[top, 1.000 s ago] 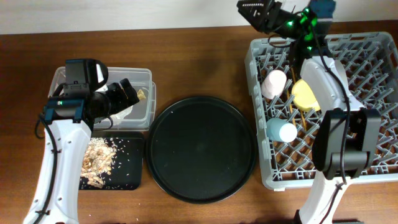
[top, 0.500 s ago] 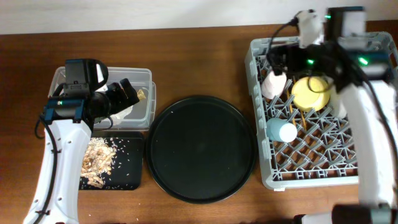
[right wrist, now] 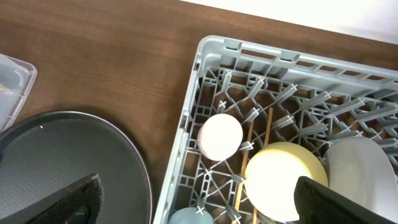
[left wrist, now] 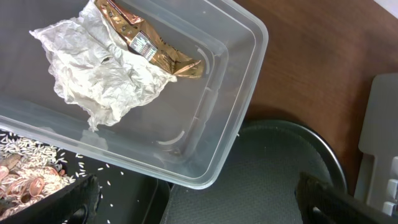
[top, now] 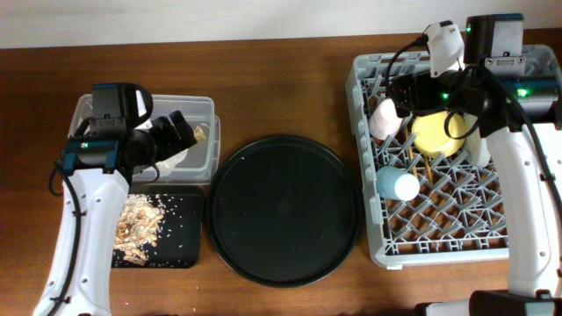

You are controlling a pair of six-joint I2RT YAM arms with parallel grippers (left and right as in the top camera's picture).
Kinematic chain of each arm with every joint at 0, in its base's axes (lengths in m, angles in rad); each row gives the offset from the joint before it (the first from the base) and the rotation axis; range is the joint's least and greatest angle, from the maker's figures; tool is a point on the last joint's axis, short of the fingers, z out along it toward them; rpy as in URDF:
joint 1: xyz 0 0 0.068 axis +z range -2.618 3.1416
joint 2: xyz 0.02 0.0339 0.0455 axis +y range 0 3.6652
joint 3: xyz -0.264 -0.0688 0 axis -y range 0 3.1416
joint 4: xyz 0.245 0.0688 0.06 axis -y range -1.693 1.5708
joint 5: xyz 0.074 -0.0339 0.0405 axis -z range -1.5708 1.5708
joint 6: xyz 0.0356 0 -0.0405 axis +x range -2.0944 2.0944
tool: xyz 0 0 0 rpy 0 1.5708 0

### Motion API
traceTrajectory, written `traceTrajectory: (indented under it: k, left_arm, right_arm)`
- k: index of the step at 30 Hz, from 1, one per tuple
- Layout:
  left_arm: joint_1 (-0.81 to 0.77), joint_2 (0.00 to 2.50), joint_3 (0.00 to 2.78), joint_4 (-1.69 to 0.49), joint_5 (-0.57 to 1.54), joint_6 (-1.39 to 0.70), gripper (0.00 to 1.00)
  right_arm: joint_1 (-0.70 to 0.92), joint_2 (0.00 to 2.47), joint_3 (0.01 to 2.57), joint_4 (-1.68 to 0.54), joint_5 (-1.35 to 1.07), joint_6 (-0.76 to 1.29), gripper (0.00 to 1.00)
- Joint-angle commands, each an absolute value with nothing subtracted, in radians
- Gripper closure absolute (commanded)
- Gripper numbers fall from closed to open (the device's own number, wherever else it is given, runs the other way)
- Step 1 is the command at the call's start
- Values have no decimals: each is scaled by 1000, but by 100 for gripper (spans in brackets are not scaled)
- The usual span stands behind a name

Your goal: Sort waste into correct bins and load items into the dishwasher rack

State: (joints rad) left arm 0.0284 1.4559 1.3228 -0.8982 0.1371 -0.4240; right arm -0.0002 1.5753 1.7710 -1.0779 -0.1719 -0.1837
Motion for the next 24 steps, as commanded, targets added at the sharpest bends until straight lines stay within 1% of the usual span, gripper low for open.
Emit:
traceTrajectory:
  k: [1, 8, 11, 12, 13, 14, 15, 17, 19, 21, 24]
  left_arm:
    - [27, 1458, 1321, -899, 130, -433, 1]
    - [27, 1458, 1321, -899, 130, -433, 1]
    - [27, 1458, 1321, -899, 130, -433, 1]
    - [27, 1458, 1321, -899, 130, -433, 1]
    - [27, 1458, 1321, -899, 130, -433, 1]
    - [27, 1458, 1321, -900, 130, -433, 1]
    - [27, 1458, 1321, -899, 130, -433, 1]
    - [27, 1458, 1321, -899, 130, -433, 1]
    - [27, 1458, 1321, -899, 130, -433, 1]
    - [27, 1458, 1321, -899, 130, -433, 1]
    - [27, 1458, 1321, -899, 130, -433, 1]
  right_arm:
    - [-1, 1435, 1769, -1079, -153, -183, 1]
    - [0, 933, 1741, -1077, -152, -183, 1]
    - [0, 736, 1555, -1061, -146, -183, 1]
    - [3, 651, 1442, -1034, -152, -183, 1]
    - [15, 564, 1315, -982, -172, -182, 1]
    - [38, 416, 1089, -840, -205, -150, 1]
    - [48, 319, 937, -728, -206, -107, 1]
    - [47, 160, 673, -533, -206, -38, 2]
    - [47, 49, 418, -286, -205, -25, 1]
    - [44, 3, 261, -113, -205, -25, 1]
    - [44, 3, 105, 91, -149, -28, 1]
